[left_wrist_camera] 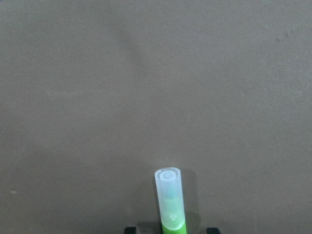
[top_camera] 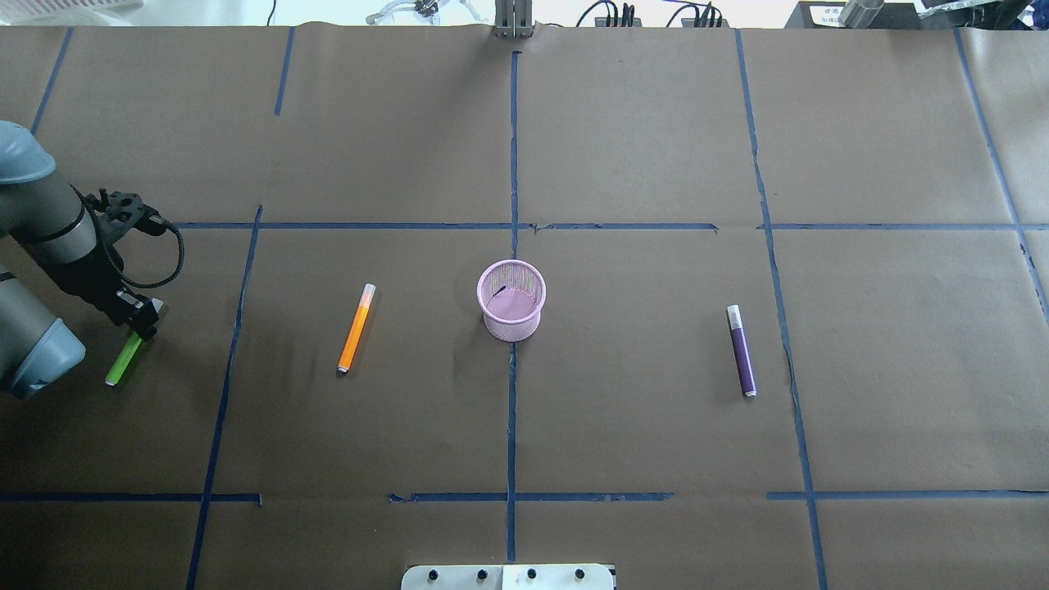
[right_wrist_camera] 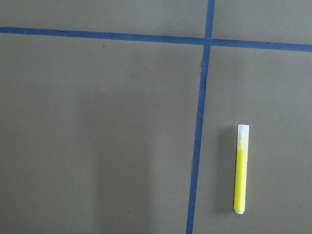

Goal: Collect pens into pen holder

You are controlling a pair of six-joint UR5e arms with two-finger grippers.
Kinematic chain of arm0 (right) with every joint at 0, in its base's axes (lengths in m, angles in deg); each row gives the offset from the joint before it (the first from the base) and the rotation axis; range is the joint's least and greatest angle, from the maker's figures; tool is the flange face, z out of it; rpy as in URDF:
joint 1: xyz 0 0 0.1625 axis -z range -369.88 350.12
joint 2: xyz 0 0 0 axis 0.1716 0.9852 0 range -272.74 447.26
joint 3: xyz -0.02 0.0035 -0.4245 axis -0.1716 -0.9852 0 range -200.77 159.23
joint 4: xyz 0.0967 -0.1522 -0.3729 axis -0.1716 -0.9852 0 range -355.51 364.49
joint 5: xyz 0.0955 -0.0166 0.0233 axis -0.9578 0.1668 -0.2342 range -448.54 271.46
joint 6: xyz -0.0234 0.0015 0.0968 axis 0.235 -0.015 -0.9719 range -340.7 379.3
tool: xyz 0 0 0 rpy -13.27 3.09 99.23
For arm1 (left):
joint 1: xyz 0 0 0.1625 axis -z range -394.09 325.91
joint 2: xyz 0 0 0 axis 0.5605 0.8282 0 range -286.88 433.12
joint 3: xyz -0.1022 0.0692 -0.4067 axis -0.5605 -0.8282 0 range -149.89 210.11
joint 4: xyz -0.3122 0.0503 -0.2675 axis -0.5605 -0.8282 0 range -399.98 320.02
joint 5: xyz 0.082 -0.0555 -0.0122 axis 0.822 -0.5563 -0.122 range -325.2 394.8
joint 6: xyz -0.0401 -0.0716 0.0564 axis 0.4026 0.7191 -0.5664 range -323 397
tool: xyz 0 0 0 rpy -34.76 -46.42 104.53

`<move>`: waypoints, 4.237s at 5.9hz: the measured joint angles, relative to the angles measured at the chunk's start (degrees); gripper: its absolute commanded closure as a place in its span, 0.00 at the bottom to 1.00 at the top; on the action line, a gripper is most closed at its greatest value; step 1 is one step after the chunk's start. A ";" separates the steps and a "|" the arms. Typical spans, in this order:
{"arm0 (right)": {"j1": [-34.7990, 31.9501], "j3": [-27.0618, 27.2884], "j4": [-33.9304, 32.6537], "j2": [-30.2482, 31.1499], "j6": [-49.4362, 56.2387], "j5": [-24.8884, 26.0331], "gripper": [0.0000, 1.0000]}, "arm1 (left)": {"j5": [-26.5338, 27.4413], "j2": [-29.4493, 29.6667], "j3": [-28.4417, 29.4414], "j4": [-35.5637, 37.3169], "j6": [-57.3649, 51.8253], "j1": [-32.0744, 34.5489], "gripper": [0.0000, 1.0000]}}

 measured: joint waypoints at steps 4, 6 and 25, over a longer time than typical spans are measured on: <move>0.00 -0.10 -0.09 -0.02 0.00 0.00 0.00 | 0.07 -0.03 -0.82 -0.07 0.15 -0.06 1.00; 0.03 -0.06 -0.12 -0.45 0.13 0.01 0.00 | 0.01 2.93 -4.94 -0.03 4.07 -0.03 1.00; 3.02 -7.78 1.01 -3.49 -0.22 3.15 0.05 | 73.10 28.32 -9.75 -25.47 47.66 -32.89 0.02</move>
